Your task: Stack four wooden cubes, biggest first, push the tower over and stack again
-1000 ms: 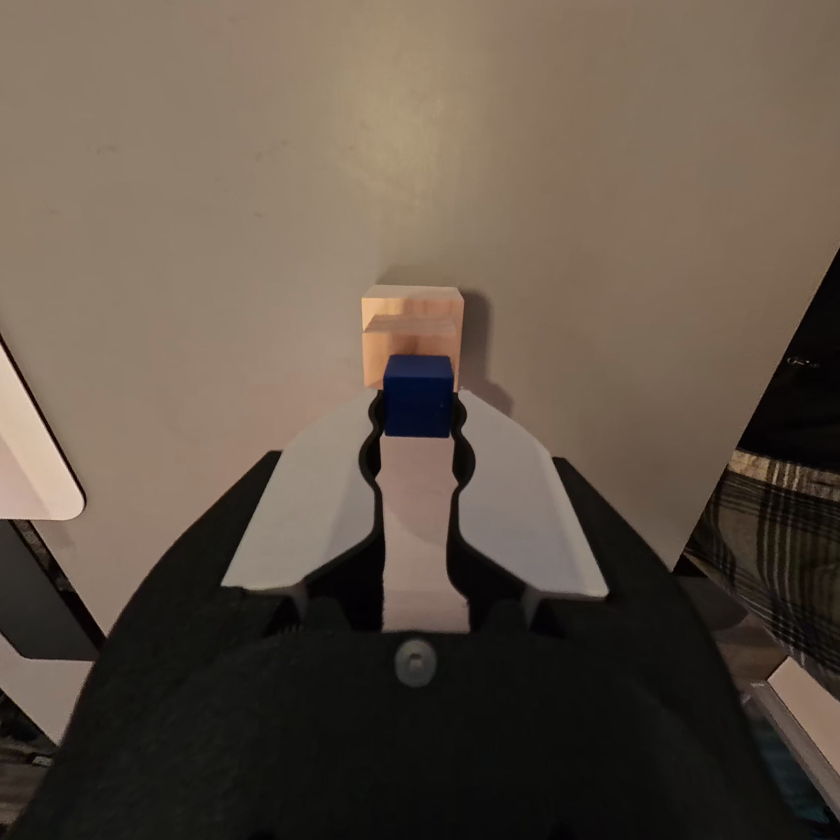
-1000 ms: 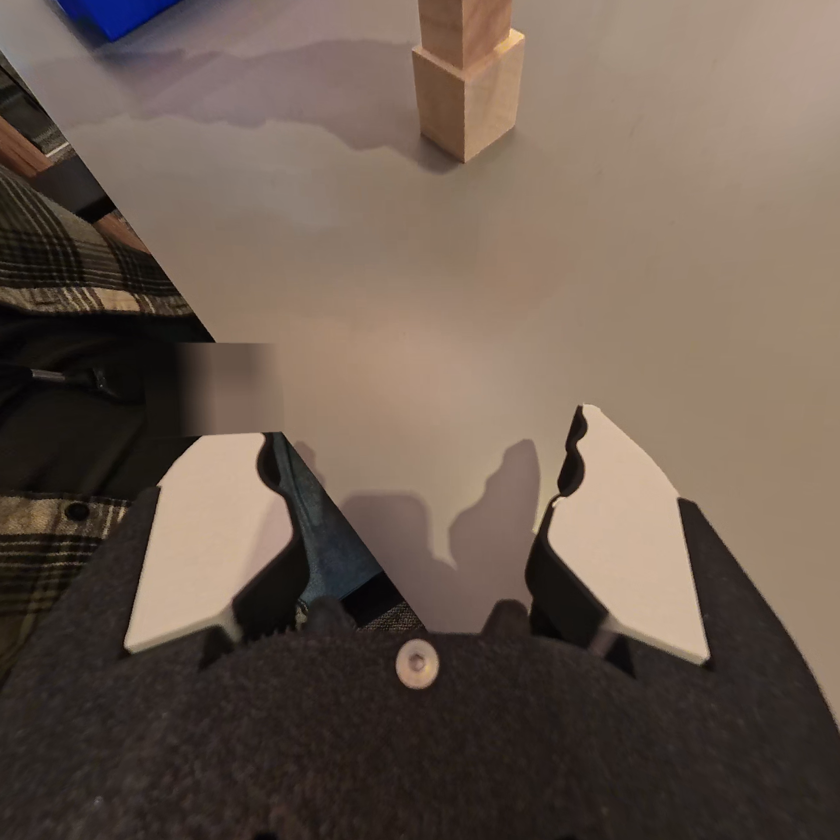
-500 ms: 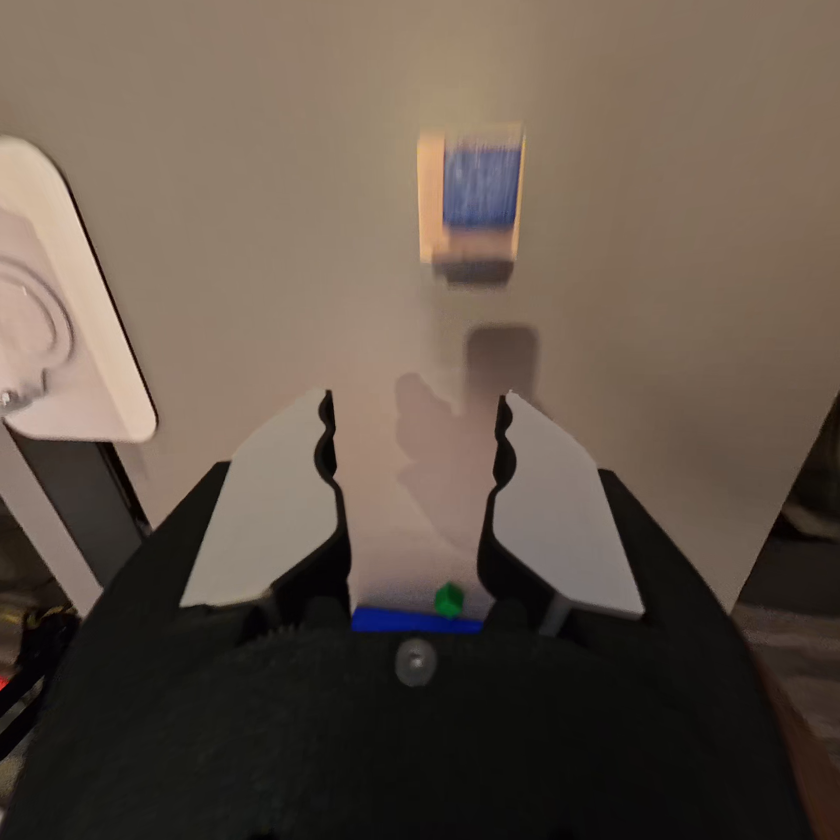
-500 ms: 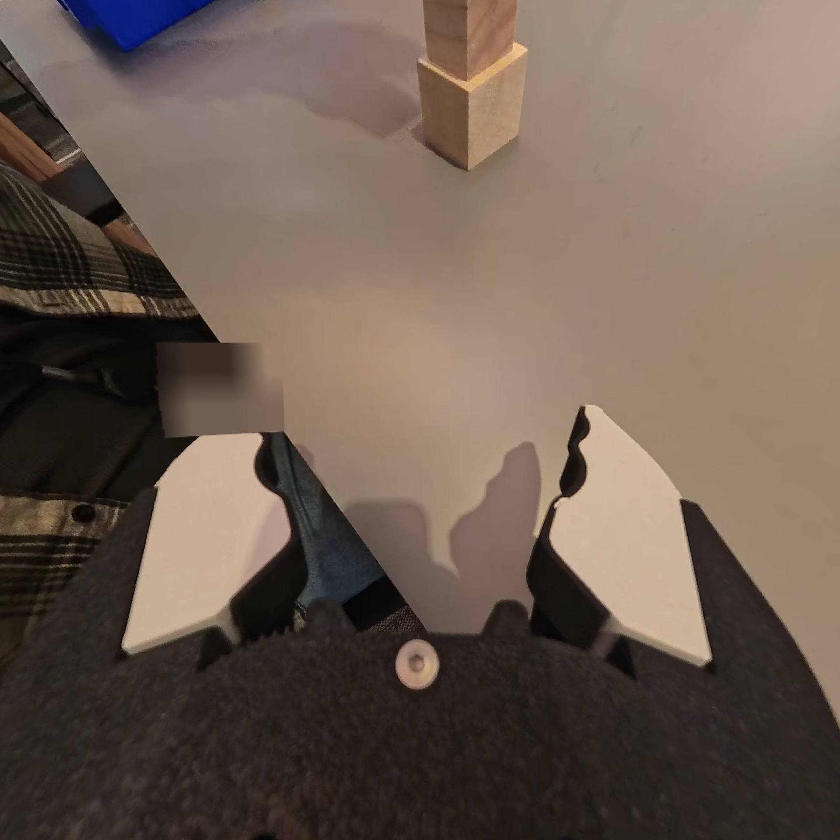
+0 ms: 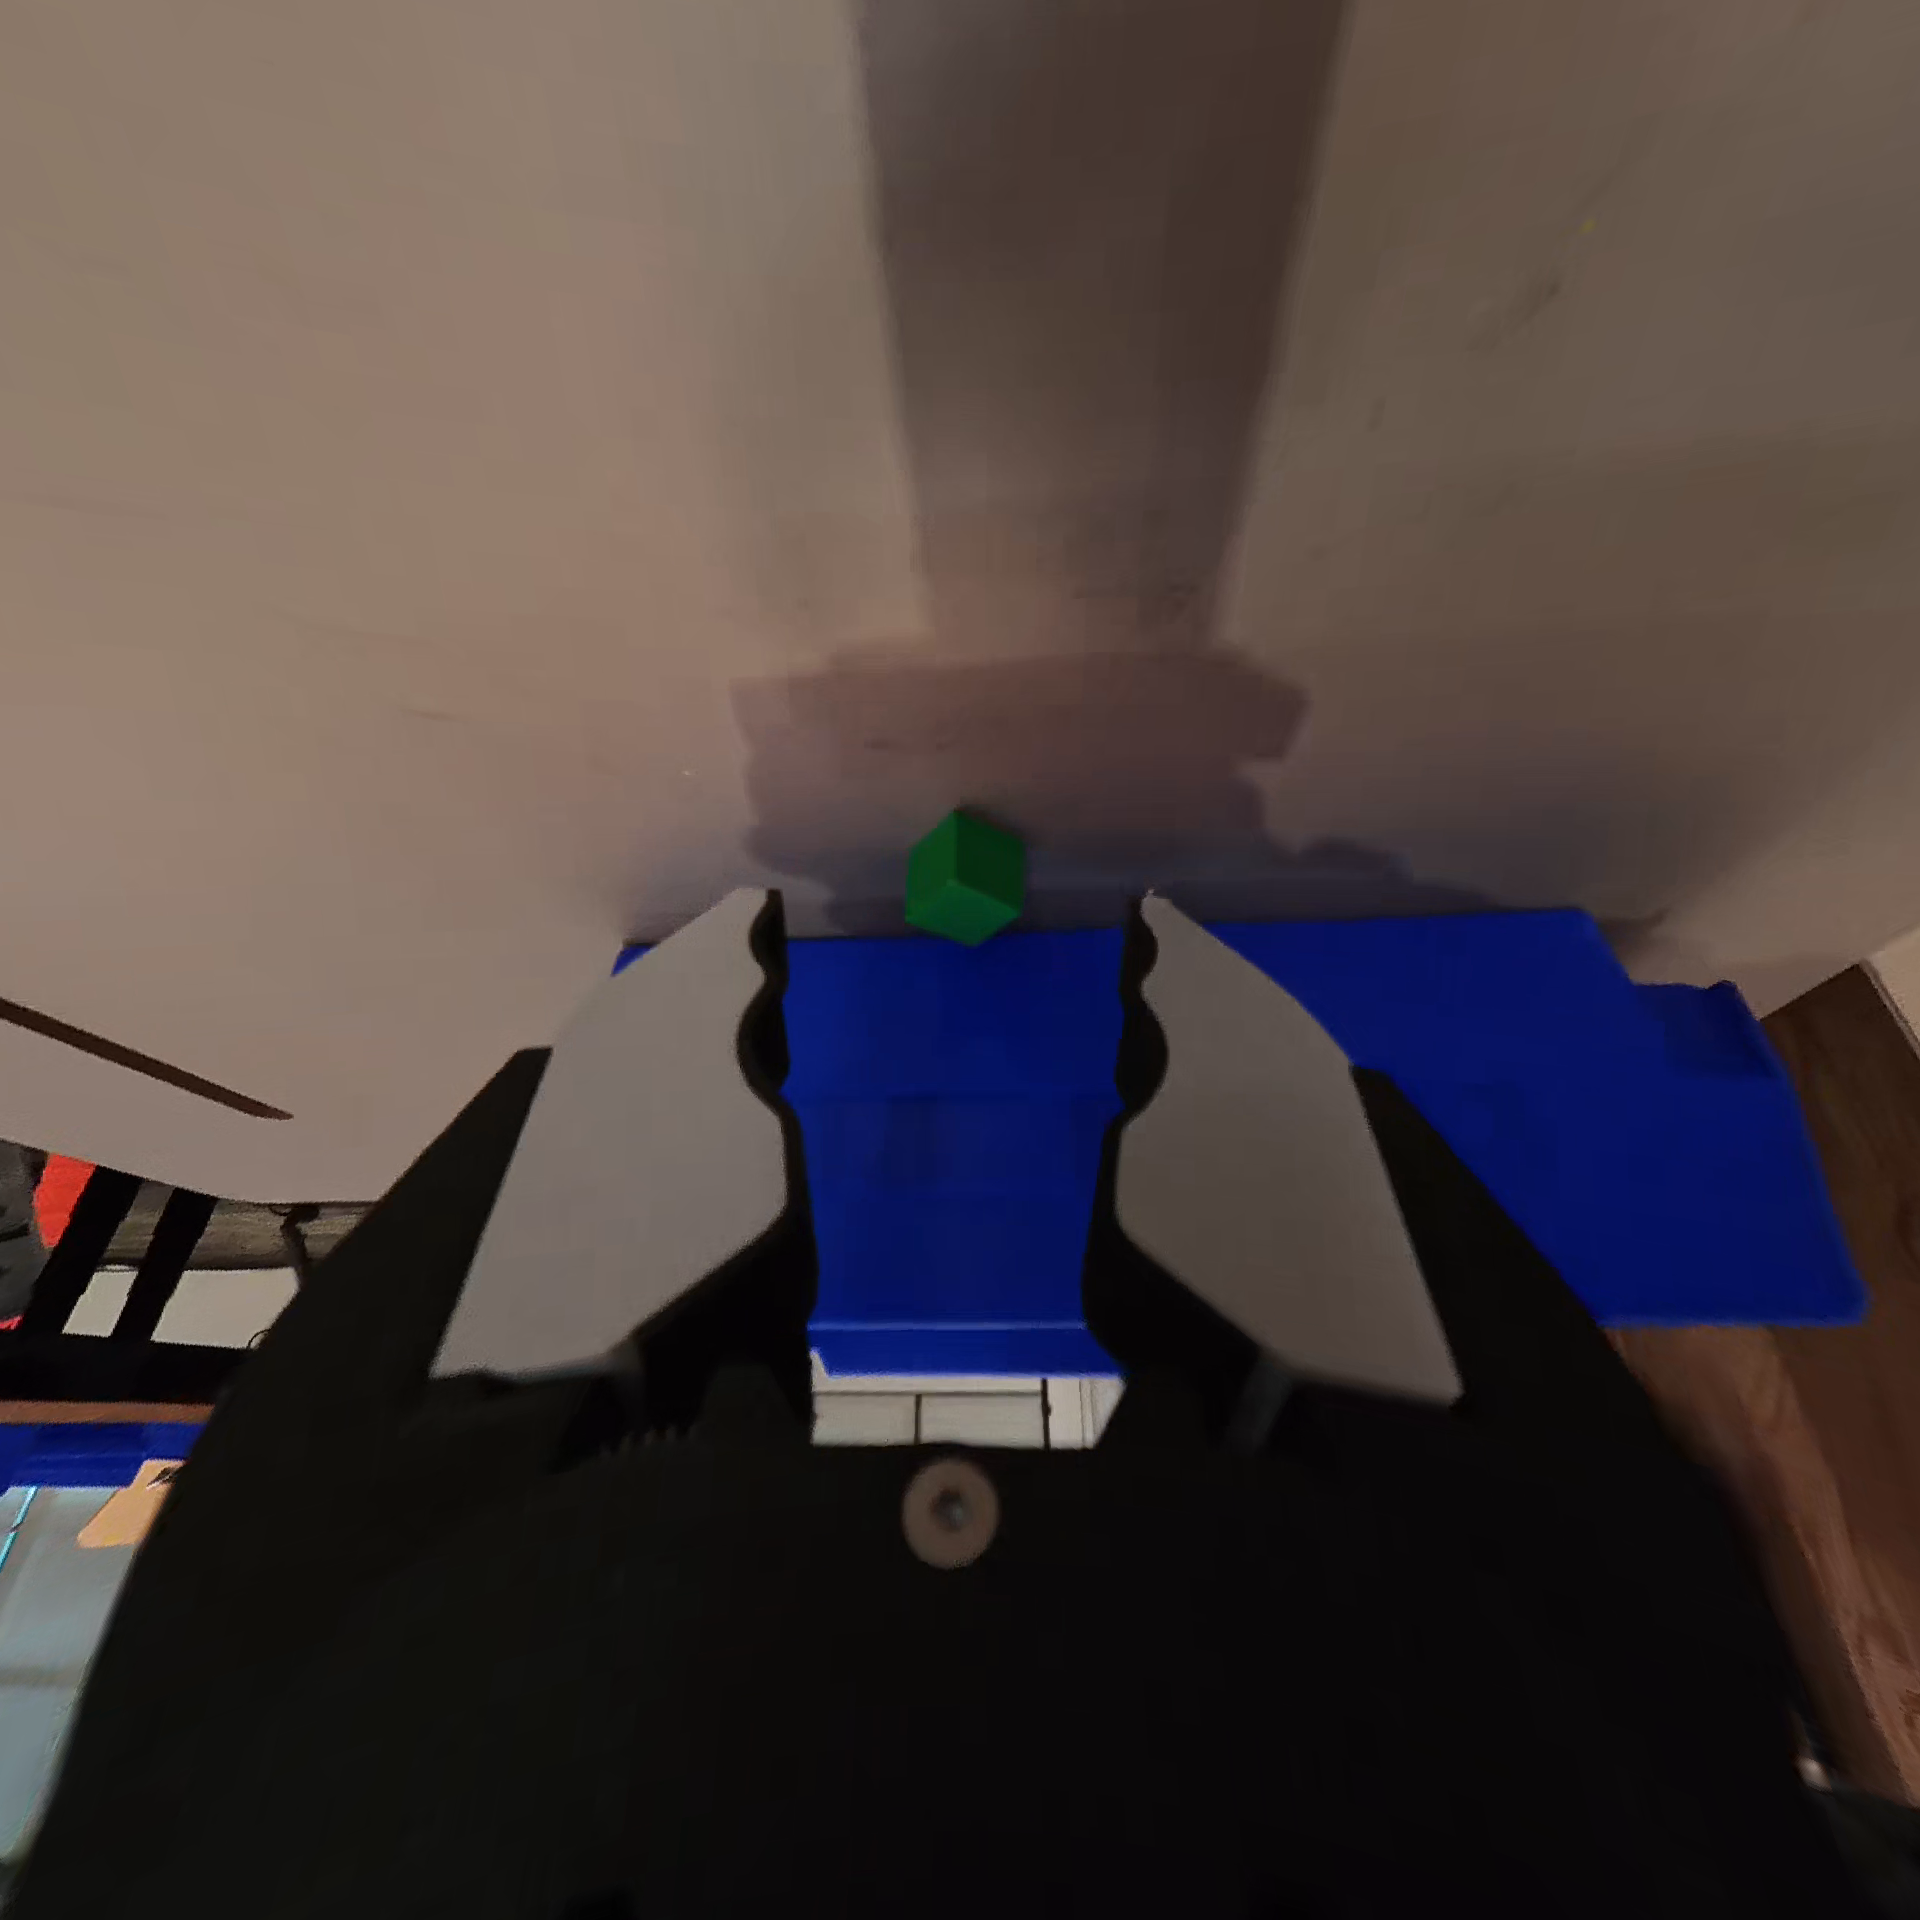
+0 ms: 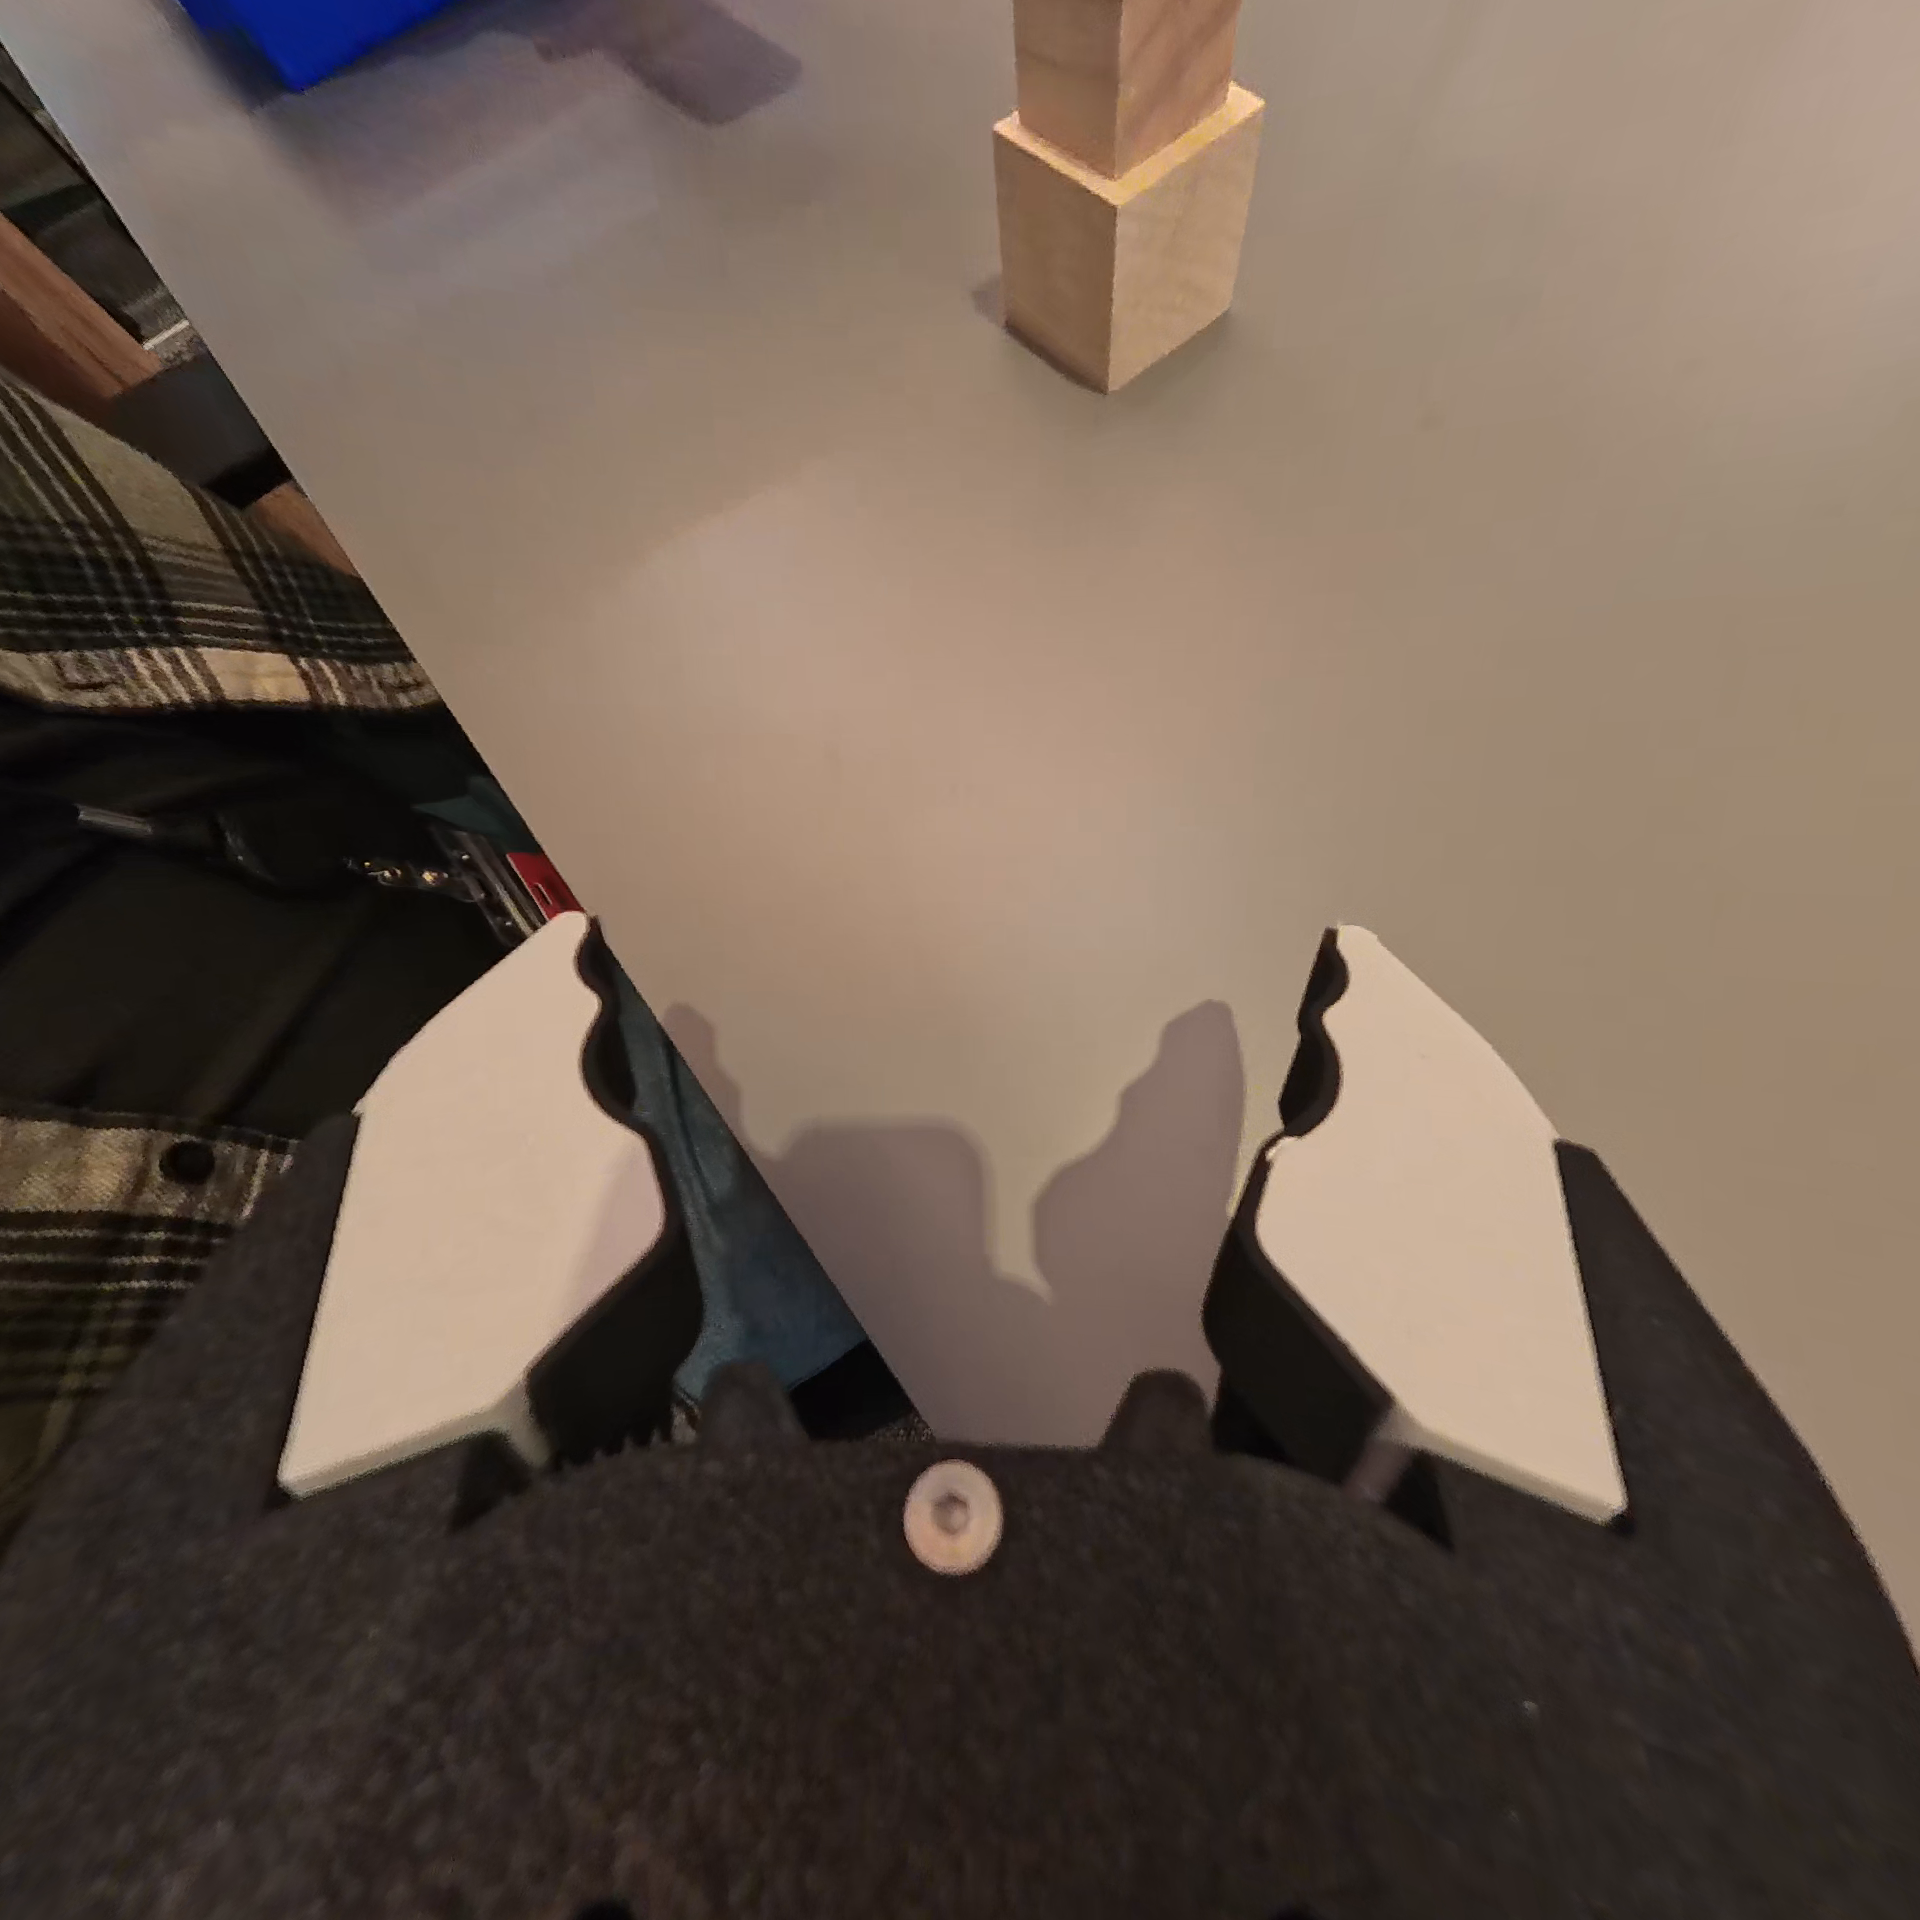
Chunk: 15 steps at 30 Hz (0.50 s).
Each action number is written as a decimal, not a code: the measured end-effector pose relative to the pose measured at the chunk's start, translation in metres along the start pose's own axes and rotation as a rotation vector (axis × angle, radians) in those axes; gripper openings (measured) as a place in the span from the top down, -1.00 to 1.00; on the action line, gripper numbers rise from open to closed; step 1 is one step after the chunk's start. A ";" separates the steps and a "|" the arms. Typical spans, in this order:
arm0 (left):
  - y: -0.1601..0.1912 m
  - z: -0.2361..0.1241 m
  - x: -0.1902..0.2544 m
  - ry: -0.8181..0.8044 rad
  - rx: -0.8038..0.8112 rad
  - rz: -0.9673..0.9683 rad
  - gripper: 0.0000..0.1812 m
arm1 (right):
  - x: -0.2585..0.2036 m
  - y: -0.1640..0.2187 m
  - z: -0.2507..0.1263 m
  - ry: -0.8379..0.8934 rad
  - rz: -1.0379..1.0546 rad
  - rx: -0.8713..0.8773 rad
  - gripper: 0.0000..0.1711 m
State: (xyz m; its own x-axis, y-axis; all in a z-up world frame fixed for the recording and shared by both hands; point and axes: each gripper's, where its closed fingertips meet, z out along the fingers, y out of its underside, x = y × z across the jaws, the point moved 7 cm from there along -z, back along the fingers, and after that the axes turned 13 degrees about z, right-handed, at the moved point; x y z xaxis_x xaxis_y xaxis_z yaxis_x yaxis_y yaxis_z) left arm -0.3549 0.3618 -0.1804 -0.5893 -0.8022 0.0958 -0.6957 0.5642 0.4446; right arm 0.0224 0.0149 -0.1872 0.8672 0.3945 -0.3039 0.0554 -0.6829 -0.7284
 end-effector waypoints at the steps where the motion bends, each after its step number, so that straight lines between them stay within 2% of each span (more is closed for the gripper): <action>1: 0.001 0.004 0.001 0.008 -0.017 0.012 0.35 | 0.000 -0.001 -0.001 0.004 -0.001 0.002 -0.43; 15: 0.012 0.033 0.006 0.019 -0.191 0.185 0.54 | 0.002 -0.001 -0.003 0.014 0.007 -0.010 -0.43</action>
State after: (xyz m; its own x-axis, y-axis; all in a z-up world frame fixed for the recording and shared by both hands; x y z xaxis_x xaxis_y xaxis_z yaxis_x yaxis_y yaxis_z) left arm -0.3802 0.3705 -0.2037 -0.6905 -0.6931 0.2068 -0.4854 0.6560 0.5779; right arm 0.0252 0.0147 -0.1851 0.8742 0.3817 -0.3002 0.0544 -0.6914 -0.7204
